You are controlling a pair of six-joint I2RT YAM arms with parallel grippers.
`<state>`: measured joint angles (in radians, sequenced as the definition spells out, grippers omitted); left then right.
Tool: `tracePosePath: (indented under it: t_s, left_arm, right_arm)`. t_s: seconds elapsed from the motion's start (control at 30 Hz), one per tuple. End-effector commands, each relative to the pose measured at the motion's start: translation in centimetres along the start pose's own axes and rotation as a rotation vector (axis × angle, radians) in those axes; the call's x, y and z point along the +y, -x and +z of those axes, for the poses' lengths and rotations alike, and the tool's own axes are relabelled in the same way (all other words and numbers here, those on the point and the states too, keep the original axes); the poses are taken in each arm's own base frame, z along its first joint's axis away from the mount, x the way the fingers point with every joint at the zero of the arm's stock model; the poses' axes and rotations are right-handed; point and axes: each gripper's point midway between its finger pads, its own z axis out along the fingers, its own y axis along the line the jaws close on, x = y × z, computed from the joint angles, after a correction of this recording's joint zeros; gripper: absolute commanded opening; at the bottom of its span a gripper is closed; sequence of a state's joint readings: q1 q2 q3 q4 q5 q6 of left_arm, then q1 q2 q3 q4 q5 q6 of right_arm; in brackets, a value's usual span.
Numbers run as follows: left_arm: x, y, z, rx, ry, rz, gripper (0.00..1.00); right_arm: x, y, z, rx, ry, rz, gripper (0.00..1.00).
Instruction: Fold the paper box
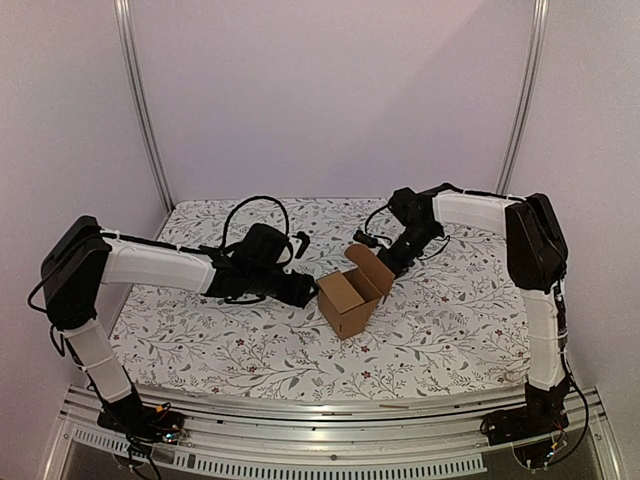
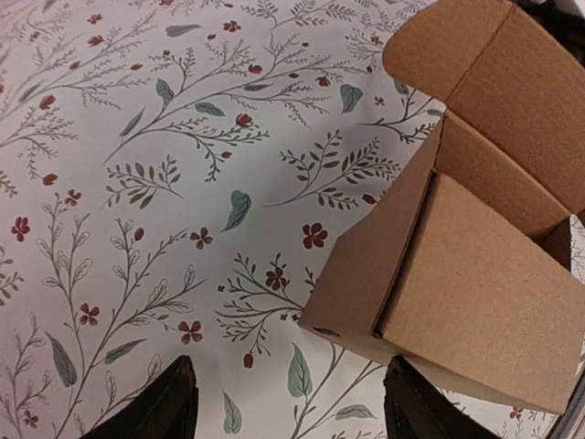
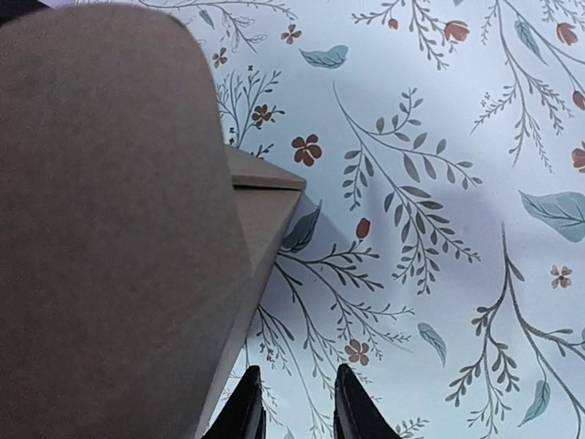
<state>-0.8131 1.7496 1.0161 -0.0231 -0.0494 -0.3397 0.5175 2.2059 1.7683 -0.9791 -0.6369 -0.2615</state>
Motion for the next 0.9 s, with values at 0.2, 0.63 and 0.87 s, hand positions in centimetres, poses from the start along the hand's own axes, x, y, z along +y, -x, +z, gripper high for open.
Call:
tracePosePath:
  t_s: [0.2, 0.63, 0.87]
  left_arm:
    - [-4.3, 1.6, 0.4, -0.050, -0.133, 0.000, 0.69]
    - [-11.3, 2.1, 5.8, 0.020, -0.213, 0.056, 0.68]
    - [-16.9, 3.0, 8.9, 0.023, -0.257, 0.128, 0.68]
  right_arm:
    - [2.9, -1.9, 0.4, 0.082, -0.063, -0.041, 0.27]
    - [-4.4, -10.3, -4.0, 0.164, -0.187, 0.098, 0.31]
    - [-4.7, -13.9, -6.1, 0.102, -0.092, 0.121, 0.33]
